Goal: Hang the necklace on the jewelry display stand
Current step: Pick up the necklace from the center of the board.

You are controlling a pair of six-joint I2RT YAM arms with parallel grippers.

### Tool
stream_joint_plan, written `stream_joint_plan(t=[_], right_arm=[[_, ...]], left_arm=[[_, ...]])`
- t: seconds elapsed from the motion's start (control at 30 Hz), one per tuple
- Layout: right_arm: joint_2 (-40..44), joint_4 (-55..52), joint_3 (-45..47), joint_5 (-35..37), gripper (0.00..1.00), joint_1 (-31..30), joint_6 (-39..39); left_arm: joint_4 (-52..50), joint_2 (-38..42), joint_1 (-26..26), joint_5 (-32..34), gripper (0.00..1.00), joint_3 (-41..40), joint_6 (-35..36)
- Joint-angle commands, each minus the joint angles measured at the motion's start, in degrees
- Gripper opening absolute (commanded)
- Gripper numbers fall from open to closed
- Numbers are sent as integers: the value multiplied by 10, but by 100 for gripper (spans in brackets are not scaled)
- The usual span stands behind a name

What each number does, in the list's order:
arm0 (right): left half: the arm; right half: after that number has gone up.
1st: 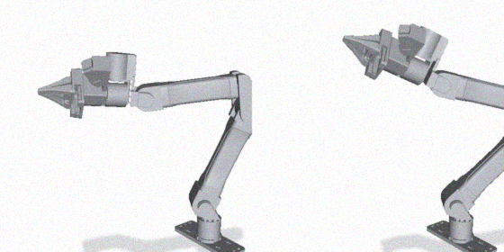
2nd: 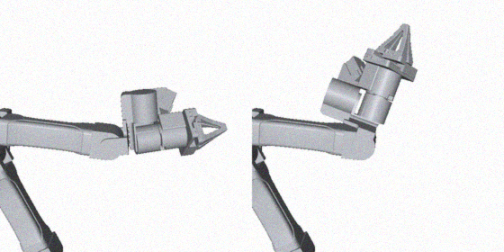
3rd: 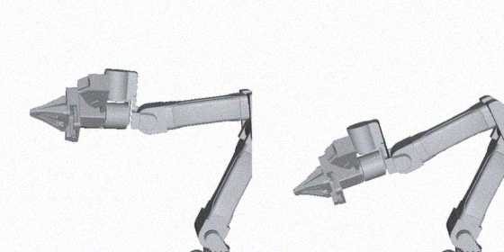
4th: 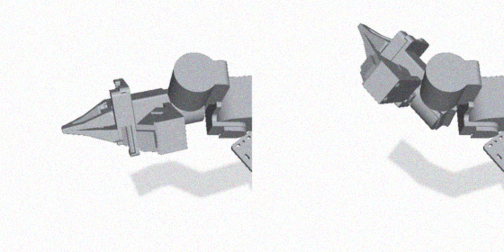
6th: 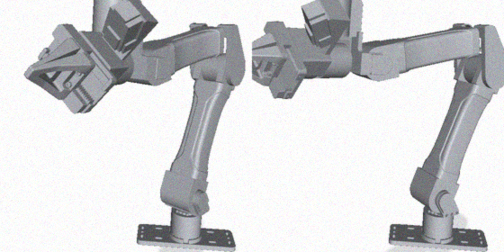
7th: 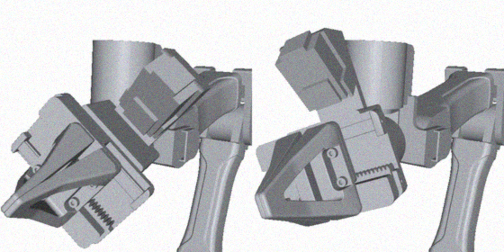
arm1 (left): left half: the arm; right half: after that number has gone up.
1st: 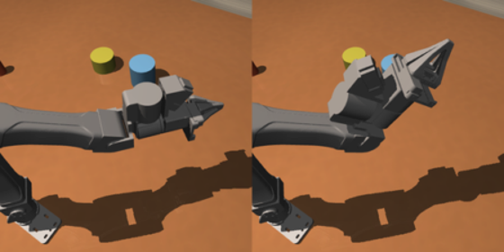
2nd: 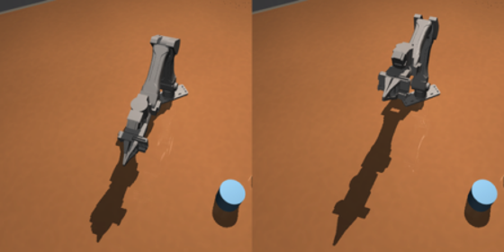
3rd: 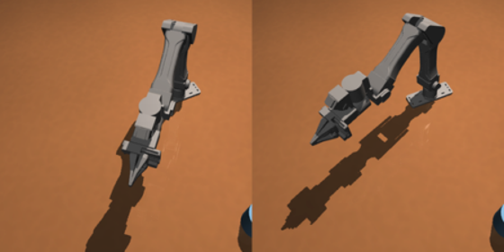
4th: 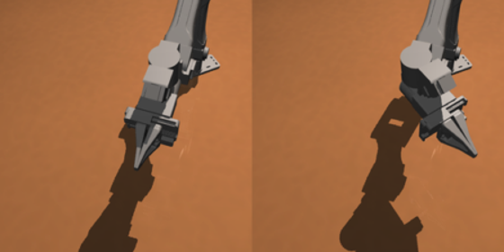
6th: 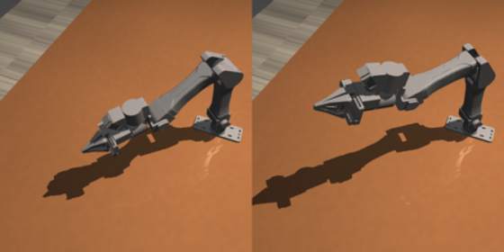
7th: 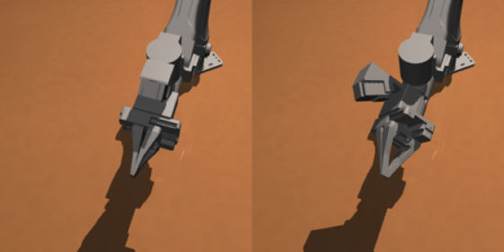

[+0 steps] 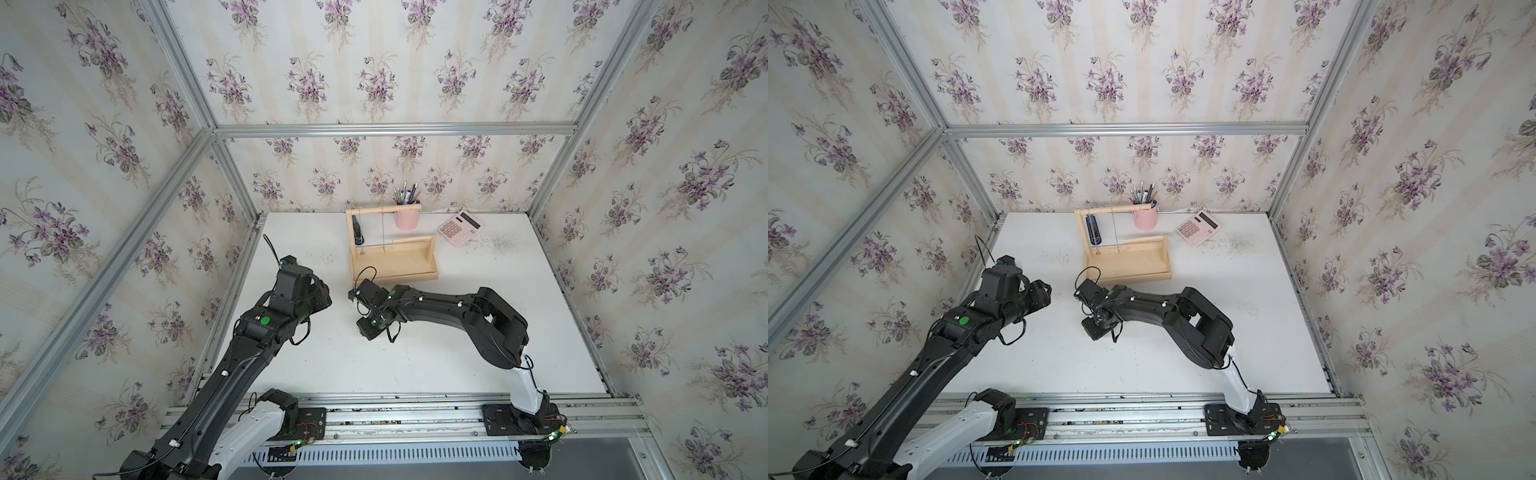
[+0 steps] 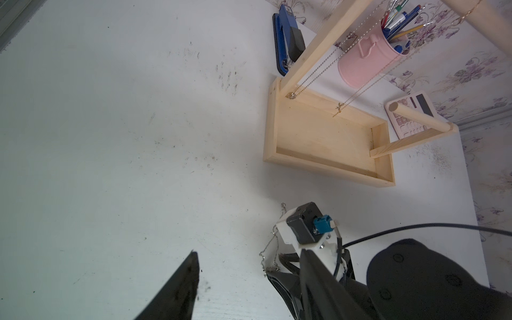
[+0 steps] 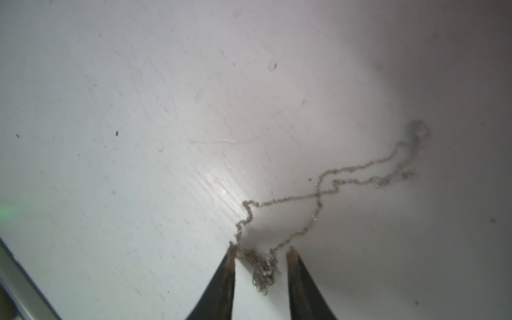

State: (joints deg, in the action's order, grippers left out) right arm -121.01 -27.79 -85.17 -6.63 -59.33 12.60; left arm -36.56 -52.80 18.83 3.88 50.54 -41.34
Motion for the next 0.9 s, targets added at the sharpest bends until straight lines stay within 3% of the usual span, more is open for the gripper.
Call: stream_joint_plan(t=[0.0,0.67,0.87], right_arm=[[-7,-46,2,39,33,-7,-1],[-1,-71,12,76,27,-31,8],[-5,-72,12,77,20,-36,8]], left_arm=[[9,0,-3,3,60,-1,-5],[13,6,-10,3,61,-14,-10],[10,11,-11,8,61,-15,-10]])
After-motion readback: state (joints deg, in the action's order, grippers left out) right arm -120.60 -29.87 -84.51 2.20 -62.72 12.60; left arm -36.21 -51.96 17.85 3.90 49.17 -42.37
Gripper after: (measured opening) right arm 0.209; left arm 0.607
